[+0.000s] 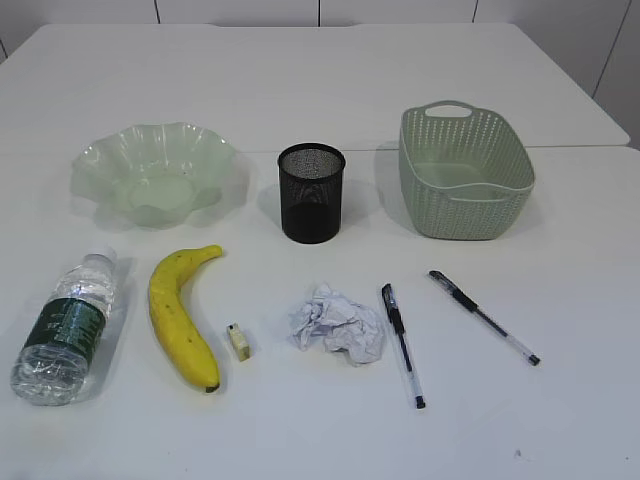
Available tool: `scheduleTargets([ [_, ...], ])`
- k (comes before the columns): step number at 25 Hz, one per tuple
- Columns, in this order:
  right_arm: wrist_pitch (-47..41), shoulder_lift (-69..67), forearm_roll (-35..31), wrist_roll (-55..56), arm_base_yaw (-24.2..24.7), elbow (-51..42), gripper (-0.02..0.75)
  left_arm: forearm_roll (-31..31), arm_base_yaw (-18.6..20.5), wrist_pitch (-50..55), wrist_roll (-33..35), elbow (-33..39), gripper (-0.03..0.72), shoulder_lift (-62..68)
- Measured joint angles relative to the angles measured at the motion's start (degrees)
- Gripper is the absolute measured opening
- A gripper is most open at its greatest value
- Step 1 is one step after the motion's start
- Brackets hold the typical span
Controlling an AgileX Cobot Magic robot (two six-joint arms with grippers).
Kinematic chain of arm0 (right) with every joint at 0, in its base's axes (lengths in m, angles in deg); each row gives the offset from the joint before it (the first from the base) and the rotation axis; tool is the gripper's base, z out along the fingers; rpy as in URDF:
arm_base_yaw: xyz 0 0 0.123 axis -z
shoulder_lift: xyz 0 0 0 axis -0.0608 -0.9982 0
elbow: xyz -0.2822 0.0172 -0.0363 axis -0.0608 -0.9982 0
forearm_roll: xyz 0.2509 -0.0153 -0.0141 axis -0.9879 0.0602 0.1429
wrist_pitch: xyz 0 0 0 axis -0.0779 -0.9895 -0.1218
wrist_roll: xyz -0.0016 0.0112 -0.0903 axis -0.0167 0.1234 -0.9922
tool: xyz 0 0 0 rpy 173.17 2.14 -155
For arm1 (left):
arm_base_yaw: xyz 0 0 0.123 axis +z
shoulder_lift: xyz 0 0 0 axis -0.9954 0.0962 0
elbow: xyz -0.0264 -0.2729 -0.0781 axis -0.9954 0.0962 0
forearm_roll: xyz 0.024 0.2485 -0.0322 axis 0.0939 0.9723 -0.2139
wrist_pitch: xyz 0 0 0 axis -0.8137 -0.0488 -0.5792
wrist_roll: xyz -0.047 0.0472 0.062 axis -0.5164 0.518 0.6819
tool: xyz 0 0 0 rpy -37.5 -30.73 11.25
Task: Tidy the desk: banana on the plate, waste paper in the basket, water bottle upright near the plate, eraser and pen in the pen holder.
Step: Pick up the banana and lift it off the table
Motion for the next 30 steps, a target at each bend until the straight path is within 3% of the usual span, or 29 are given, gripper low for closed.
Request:
scheduleTargets([
  [30, 0.0, 0.0, 0.0, 0.0, 0.0, 0.0, 0.545, 0.0, 0.0, 0.0, 0.0, 0.0, 0.467, 0.0],
])
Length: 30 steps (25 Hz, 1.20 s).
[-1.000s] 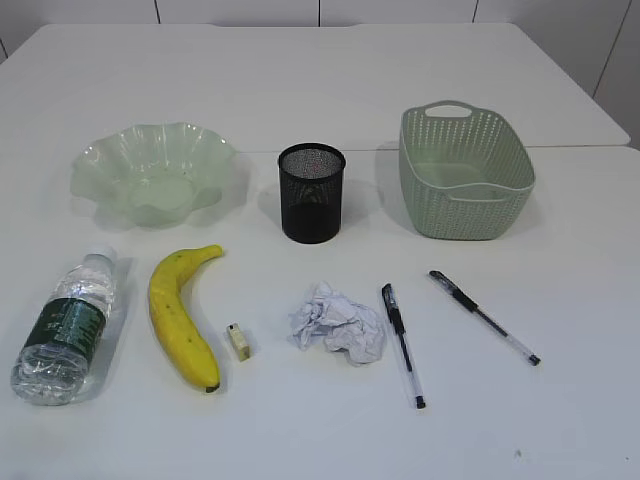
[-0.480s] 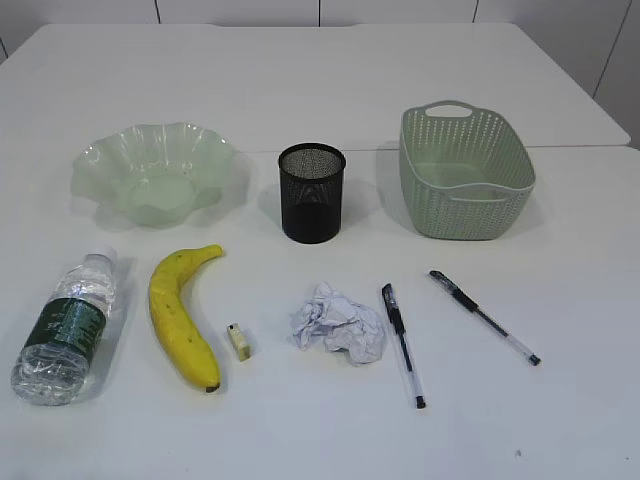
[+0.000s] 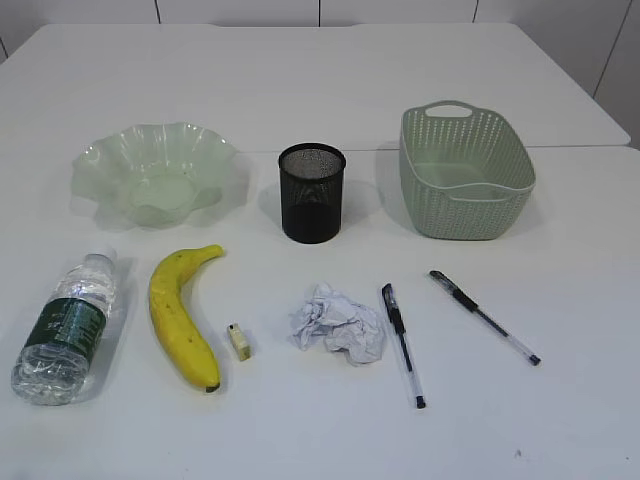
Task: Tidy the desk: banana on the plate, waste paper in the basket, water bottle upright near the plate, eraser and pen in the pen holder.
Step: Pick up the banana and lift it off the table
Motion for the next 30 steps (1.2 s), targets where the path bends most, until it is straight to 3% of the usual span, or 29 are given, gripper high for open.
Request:
scheduleTargets([
  [10, 0.8, 0.0, -2.4, 1.8, 0.0, 0.0, 0.545, 0.0, 0.0, -0.2, 0.0, 0.0, 0.466, 0.0],
  [20, 12.6, -0.4, -7.5, 4.2, 0.0, 0.6, 0.505, -3.8, 0.0, -3.6, 0.0, -5.4, 0.466, 7.6],
  [30, 12.9, -17.1, -14.3, 3.4, 0.0, 2.8, 0.503, -4.5, 0.0, -8.1, 0.0, -11.8, 0.466, 20.5],
])
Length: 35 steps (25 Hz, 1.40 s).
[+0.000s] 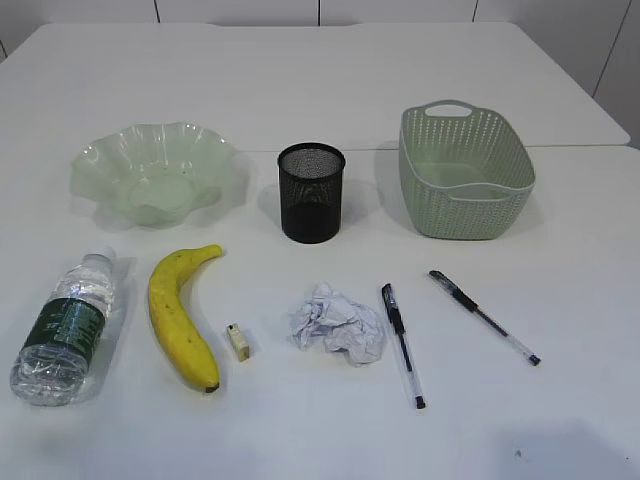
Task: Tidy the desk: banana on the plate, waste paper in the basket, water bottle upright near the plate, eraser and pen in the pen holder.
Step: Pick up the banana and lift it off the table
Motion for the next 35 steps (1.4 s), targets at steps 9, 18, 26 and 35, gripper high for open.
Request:
scheduleTargets([
  [9, 0.8, -14.6, -0.2, -3.8, 0.0, 9.4, 0.502, -3.8, 0.0, -0.6, 0.0, -9.0, 0.466, 16.0],
  [18, 1.2, -27.7, -3.1, -6.5, 0.0, 17.2, 0.501, -10.4, -0.3, -0.8, 0.0, -22.7, 0.447, 35.3],
  [26, 1.2, -34.8, -8.5, -10.6, 0.0, 19.2, 0.501, -4.4, -13.3, -6.8, -8.1, -24.1, 0.423, 46.1],
  [35, 1.1, -36.1, -8.5, -11.0, 0.0, 19.2, 0.501, 10.9, -25.3, -15.3, -30.0, -24.1, 0.421, 65.3],
])
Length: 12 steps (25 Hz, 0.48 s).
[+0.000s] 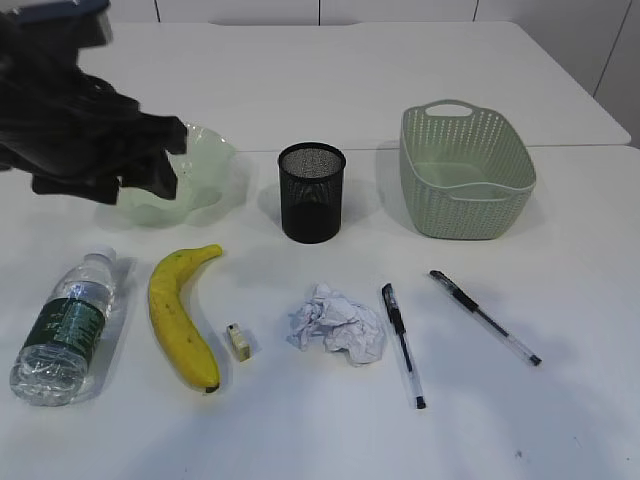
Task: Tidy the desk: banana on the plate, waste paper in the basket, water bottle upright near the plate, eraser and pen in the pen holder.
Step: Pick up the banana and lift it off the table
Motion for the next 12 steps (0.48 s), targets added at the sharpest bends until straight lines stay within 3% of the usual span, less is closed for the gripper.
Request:
scheduleTargets([
  [12, -1.2, 0.0, 0.0, 0.0, 0.0, 0.0, 0.501, 2.0, -0.2, -3.7, -13.0, 0.0, 0.457, 15.0],
])
